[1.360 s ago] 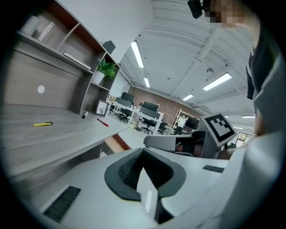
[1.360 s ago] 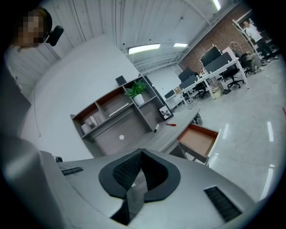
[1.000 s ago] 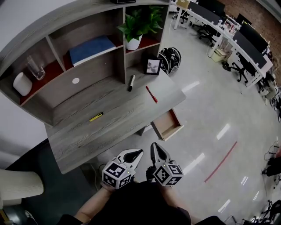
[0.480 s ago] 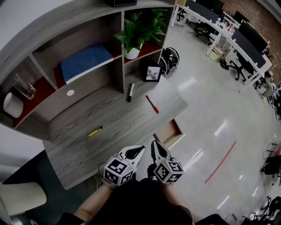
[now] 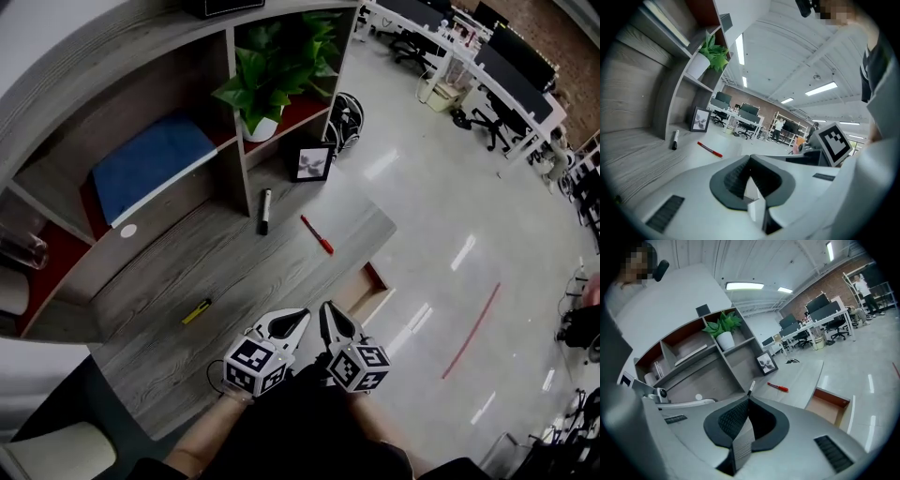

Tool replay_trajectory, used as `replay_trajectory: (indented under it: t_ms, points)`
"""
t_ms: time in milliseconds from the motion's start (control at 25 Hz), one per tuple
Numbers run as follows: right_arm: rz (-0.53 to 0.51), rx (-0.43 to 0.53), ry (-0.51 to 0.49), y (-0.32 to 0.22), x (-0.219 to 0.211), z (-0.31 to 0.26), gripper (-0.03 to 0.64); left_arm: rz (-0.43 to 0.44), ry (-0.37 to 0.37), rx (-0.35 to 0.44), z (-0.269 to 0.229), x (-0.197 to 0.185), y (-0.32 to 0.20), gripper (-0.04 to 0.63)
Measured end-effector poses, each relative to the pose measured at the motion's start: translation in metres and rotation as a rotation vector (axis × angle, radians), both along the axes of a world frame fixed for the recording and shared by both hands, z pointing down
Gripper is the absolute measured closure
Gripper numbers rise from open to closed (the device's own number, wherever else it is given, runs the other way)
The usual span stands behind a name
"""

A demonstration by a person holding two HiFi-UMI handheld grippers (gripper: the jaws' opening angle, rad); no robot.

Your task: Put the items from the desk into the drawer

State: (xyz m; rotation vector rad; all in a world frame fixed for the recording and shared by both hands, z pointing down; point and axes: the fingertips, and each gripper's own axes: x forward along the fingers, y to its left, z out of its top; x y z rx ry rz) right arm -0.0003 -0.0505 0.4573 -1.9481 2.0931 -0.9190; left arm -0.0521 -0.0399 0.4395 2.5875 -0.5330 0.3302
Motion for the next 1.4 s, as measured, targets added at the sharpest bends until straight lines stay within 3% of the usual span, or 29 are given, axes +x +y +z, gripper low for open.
replay_trajectory:
  t_ms: [280, 920, 1160, 1400]
  points:
    - [-0.033, -0.040, 0.087, -0.038, 0.023, 0.009, 0.611, -0.038, 0.025, -0.057, 0.013, 0.009, -0.029, 0.583]
    - [-0.223, -0.142, 0.235, -0.114, 0.045, 0.046, 0.605, -0.134, -0.042, -0.096, 0.052, 0.041, -0.100, 0.584]
    - [-0.282, -0.206, 0.284, -0.135, 0.058, 0.068, 0.482, -0.175, -0.060, -0.108, 0.067, 0.048, -0.117, 0.584]
    - [-0.373, -0.294, 0.383, -0.157, 0.065, 0.093, 0.472, -0.199, -0.093, -0.098, 0.084, 0.056, -0.138, 0.583]
